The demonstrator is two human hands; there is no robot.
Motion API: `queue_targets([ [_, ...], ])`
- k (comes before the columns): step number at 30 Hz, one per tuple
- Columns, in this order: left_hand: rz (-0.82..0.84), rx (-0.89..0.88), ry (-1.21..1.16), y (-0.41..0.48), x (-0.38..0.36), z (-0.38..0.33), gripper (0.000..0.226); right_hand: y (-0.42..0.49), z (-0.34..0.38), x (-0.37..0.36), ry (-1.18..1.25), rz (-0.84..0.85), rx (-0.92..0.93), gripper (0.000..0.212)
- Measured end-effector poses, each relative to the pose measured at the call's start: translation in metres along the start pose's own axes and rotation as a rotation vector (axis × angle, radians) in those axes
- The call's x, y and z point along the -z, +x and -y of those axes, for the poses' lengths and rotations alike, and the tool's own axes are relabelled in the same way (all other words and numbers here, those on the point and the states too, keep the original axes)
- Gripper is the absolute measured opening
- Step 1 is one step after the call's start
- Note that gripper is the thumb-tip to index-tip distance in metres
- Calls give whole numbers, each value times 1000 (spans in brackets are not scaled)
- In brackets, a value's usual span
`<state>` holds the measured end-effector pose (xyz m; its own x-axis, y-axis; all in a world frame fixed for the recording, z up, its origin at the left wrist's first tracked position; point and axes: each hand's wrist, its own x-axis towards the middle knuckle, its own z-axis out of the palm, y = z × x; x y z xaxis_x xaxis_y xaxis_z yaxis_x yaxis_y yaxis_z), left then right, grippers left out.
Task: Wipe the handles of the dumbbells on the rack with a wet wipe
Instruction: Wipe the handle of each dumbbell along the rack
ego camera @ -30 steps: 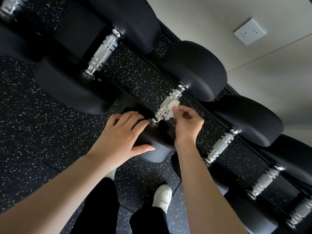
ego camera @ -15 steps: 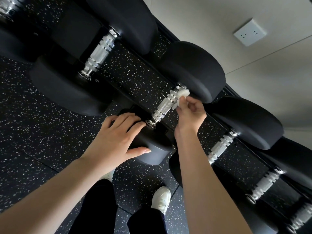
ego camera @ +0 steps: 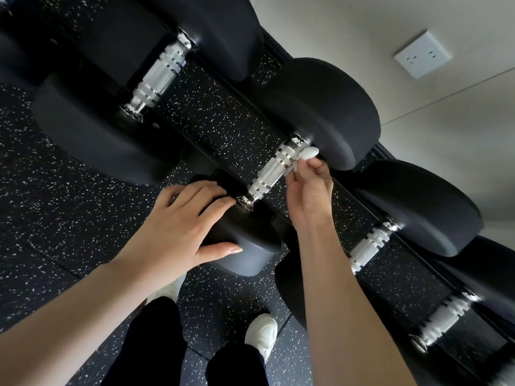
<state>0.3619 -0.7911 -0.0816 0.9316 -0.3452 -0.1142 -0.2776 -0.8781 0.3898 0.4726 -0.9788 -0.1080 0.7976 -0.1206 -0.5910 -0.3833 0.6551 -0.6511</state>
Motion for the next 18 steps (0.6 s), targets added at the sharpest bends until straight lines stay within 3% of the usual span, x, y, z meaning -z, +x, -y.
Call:
queue_targets([
  [3, 2, 12, -3, -1, -2, 0, 65, 2, 2, 5, 21, 73, -32, 29],
  [18, -20, 23, -25, -1, -1, -3, 67, -10, -5, 26, -342, 203, -165, 28],
])
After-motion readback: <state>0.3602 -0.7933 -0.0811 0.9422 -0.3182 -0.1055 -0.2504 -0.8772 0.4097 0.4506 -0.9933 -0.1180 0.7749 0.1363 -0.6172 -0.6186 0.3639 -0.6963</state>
